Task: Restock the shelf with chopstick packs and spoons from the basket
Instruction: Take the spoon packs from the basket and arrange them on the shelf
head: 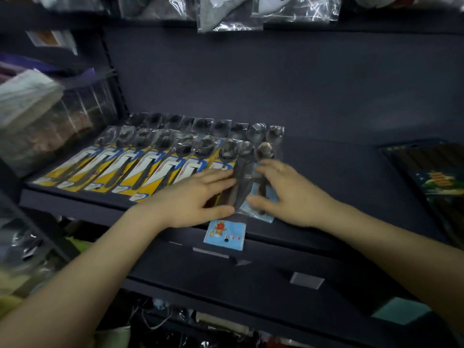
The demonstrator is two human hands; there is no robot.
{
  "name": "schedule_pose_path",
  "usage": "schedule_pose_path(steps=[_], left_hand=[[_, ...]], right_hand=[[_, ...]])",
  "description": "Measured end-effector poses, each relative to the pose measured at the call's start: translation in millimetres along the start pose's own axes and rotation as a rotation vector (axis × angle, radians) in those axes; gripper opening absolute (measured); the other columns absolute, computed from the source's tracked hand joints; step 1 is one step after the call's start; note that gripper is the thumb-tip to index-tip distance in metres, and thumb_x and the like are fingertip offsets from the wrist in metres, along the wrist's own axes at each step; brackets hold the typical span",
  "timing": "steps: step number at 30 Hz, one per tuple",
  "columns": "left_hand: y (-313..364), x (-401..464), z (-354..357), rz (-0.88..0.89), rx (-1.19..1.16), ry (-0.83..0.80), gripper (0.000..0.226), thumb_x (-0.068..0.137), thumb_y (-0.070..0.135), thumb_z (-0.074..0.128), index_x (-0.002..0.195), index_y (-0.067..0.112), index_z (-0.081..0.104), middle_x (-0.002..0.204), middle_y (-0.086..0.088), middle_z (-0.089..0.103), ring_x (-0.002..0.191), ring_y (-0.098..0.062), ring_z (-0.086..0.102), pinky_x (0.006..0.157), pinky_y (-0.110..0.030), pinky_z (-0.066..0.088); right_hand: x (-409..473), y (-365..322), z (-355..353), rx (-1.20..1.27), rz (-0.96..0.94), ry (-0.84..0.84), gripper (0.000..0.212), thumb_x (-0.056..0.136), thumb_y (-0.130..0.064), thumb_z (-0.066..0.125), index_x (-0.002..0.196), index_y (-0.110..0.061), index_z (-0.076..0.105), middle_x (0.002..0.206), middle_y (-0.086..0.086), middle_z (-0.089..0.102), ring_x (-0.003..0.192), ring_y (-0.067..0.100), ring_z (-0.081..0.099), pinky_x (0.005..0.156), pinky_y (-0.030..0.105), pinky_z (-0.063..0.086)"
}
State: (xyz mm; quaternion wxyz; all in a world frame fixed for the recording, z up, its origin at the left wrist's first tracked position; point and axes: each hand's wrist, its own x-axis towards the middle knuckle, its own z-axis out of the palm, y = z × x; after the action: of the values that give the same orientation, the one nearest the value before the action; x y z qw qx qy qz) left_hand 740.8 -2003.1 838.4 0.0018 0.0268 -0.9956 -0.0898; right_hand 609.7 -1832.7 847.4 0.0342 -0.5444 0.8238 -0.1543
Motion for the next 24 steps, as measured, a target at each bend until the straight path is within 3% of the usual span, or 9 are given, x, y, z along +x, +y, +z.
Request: schedule_pose_path(steps=[2,4,7,13,15,18,21,24], left_hand=[[-1.9,2.2,-0.3,0.001,0.028,-0.029,0.088,0.069,0.073,0.018,0.145,0.028,0.017,0.157,0.009,0.007,0.143,-0.008,0.002,0.107,-0.016,0.0],[-0.6,5.3,-0.6,0.004,0.09,-0.028,0.084,0.074,0.072,0.019,0.145,0.027,0.016,0.157,0.008,0.007,0.143,-0.012,0.003,0.11,-0.02,0.004],[1.4,6.2,-0.1,-0.025,0.109,-0.044,0.065,0.09,0.057,0.031,0.146,0.027,0.013,0.157,0.01,0.004,0.143,-0.014,0.001,0.114,-0.031,0.007],[-0.9,7.4,-1.6,0.011,0.151,-0.015,0.062,0.092,0.053,0.029,0.146,0.025,0.016,0.156,0.008,0.01,0.142,-0.018,0.005,0.114,-0.037,0.014],[1.6,7.5,-2.4,0.016,0.175,0.027,0.064,0.091,0.056,0.028,0.145,0.024,0.019,0.156,0.004,0.014,0.141,-0.02,0.012,0.112,-0.037,0.019],[17.9,1.2,-5.3,0.118,0.155,0.202,0.075,0.082,0.062,0.018,0.141,0.018,0.033,0.149,-0.004,0.034,0.133,-0.026,0.032,0.107,-0.04,0.03],[47.0,-4.3,-8.0,0.376,0.053,0.439,0.057,0.084,0.045,0.033,0.127,0.013,0.052,0.116,-0.008,0.064,0.104,-0.029,0.061,0.087,-0.039,0.049],[87.9,-4.7,-11.8,0.446,-0.21,0.497,0.044,0.083,0.038,0.041,0.118,0.018,0.058,0.096,0.006,0.068,0.085,-0.016,0.064,0.075,-0.03,0.05]], right_hand=[[-13.3,-5.9,7.6,-0.041,0.01,-0.102,0.08,0.087,-0.055,0.045,0.148,-0.012,0.017,0.159,0.002,0.011,0.146,0.015,0.011,0.117,0.026,0.013],[-16.3,-9.6,11.5,-0.047,0.047,-0.127,0.08,0.089,-0.057,0.039,0.15,-0.015,0.01,0.16,0.0,0.003,0.147,0.012,0.004,0.117,0.025,0.008],[-12.2,-10.9,11.6,-0.027,0.094,-0.131,0.073,0.091,-0.052,0.04,0.15,-0.019,0.011,0.16,-0.001,0.005,0.147,0.011,0.006,0.116,0.022,0.007],[-8.4,-11.6,18.6,-0.094,0.152,-0.123,0.063,0.097,-0.043,0.035,0.15,-0.018,0.013,0.16,0.001,0.006,0.147,0.013,0.006,0.117,0.024,0.005],[-10.6,-13.9,18.2,-0.104,0.136,-0.026,0.065,0.095,-0.05,0.031,0.149,-0.016,0.019,0.16,0.004,0.009,0.148,0.016,0.008,0.119,0.029,0.008],[-32.3,-18.3,12.8,-0.089,0.134,0.219,0.071,0.086,-0.054,0.022,0.139,-0.011,0.041,0.152,0.009,0.033,0.142,0.024,0.027,0.117,0.036,0.02],[-70.5,-13.7,7.8,-0.163,0.17,0.354,0.057,0.087,-0.045,0.03,0.119,-0.009,0.059,0.133,0.012,0.056,0.126,0.029,0.049,0.106,0.038,0.036],[-114.2,14.9,-12.2,-0.287,0.337,0.51,0.046,0.085,-0.039,0.037,0.1,-0.006,0.066,0.113,0.017,0.065,0.107,0.036,0.06,0.092,0.041,0.047]])
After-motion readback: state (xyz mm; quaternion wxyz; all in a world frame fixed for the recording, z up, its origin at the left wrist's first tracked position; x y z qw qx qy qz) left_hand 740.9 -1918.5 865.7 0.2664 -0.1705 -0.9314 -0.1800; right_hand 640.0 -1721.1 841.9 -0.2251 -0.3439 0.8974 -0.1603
